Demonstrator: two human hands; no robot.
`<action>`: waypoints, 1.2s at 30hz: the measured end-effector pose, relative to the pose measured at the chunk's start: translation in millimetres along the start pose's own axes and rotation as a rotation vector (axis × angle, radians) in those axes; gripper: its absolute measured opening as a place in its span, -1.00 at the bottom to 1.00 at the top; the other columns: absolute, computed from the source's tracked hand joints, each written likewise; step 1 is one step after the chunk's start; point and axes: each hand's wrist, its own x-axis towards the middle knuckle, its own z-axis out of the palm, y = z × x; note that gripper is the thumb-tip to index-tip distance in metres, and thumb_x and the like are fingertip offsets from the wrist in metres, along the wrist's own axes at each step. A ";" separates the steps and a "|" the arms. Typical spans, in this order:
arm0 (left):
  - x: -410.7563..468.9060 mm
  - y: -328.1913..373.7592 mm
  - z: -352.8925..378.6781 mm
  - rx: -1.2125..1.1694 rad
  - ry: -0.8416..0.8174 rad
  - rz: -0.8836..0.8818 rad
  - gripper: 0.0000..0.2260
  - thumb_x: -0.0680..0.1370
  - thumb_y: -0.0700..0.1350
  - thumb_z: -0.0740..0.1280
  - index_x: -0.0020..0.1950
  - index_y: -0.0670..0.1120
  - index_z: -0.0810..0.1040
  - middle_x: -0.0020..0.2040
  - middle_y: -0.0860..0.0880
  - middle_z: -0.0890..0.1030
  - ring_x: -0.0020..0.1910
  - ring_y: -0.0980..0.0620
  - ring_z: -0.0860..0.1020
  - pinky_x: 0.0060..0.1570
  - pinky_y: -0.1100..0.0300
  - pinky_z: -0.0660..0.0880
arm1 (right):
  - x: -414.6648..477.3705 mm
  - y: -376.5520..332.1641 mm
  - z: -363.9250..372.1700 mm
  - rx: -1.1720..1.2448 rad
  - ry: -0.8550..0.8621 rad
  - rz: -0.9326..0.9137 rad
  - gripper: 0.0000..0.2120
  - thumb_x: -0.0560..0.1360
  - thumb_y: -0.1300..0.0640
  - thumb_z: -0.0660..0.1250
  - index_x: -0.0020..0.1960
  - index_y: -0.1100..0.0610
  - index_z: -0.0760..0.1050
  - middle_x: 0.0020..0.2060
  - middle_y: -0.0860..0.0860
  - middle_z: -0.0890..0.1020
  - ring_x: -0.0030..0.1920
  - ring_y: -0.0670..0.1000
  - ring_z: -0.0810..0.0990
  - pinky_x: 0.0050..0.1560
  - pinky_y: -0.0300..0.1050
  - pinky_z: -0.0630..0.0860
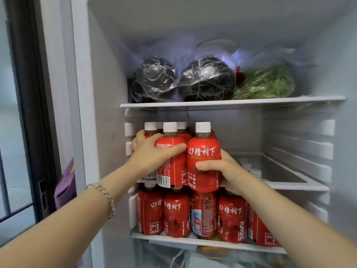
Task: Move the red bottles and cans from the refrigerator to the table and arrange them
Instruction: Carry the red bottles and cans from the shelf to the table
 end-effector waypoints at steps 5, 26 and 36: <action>-4.1 -8.1 0.4 -0.109 -0.038 0.032 0.04 -0.05 0.47 0.25 0.39 0.10 0.33 0.53 0.10 -0.09 0.51 -0.02 0.01 0.44 -0.12 0.17 | 1.9 0.7 -2.0 0.051 -0.065 0.031 -0.34 -0.02 -0.01 0.51 0.09 -0.06 0.50 -0.11 -0.04 0.71 0.01 0.03 0.65 0.03 0.02 0.57; -20.0 -53.2 7.8 -0.886 -0.098 0.139 -0.43 0.13 0.06 0.54 0.11 0.09 0.51 0.01 -0.04 0.66 -0.06 -0.01 0.66 -0.18 0.14 0.60 | 45.4 6.6 28.2 0.118 -0.147 0.104 -0.51 0.22 0.18 0.46 0.14 0.04 0.50 0.01 0.09 0.67 0.01 0.07 0.66 0.03 0.02 0.60; -23.7 -55.4 6.6 -0.982 -0.028 0.139 -0.62 0.25 -0.05 0.45 0.04 0.06 0.52 -0.08 -0.02 0.66 -0.17 0.02 0.67 -0.26 0.17 0.59 | 39.1 1.9 44.2 0.007 -0.043 0.012 -0.34 0.12 0.20 0.61 0.18 0.06 0.48 0.02 0.08 0.67 0.05 0.08 0.65 0.06 0.08 0.59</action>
